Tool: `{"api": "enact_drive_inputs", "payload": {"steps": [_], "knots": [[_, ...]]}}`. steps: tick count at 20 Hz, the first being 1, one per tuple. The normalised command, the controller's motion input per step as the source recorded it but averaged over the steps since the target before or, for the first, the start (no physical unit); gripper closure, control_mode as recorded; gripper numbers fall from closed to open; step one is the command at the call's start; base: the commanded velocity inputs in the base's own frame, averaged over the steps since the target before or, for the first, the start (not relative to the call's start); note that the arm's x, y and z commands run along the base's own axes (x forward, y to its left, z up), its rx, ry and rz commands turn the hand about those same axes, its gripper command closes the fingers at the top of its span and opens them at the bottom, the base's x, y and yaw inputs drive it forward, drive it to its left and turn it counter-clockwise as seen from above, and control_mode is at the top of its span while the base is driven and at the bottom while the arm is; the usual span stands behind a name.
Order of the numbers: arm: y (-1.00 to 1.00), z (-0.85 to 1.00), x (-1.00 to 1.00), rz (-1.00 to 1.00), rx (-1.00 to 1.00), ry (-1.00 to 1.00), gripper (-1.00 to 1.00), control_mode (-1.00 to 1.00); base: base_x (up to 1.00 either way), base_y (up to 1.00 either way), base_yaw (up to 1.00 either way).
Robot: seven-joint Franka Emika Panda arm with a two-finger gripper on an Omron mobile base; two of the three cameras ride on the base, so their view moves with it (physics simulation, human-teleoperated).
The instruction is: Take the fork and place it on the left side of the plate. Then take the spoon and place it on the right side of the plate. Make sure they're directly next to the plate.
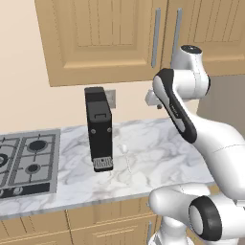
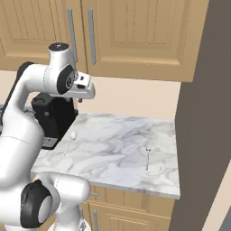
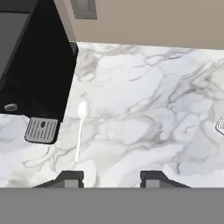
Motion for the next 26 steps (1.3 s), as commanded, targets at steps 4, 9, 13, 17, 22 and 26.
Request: {"api": "enact_drive_inputs", "payload": {"steps": [4,9,13,17,22,26], "knots": [[-0.04,-0.01,-0.34,-0.01,0.00,-0.02,-1.00,-1.00,0.00,0.00,0.00],[-0.32,-0.09,-0.71,-0.09,0.00,-0.04,-1.00,-1.00,0.00,0.00,0.00],[-0.65,-0.10,-0.62,-0.06,0.00,0.00,-1.00,-1.00,0.00,0.00,0.00],[-0.95,-0.19,-0.39,0.00,0.00,0.00,-1.00,-1.00,0.00,0.00,0.00],[-0.99,-0.49,-0.07,-0.01,0.02,0.01,-1.00,-1.00,0.00,0.00,0.00],[-0.76,-0.61,0.02,-0.01,0.02,0.00,-1.00,-1.00,0.00,0.00,0.00]]}}
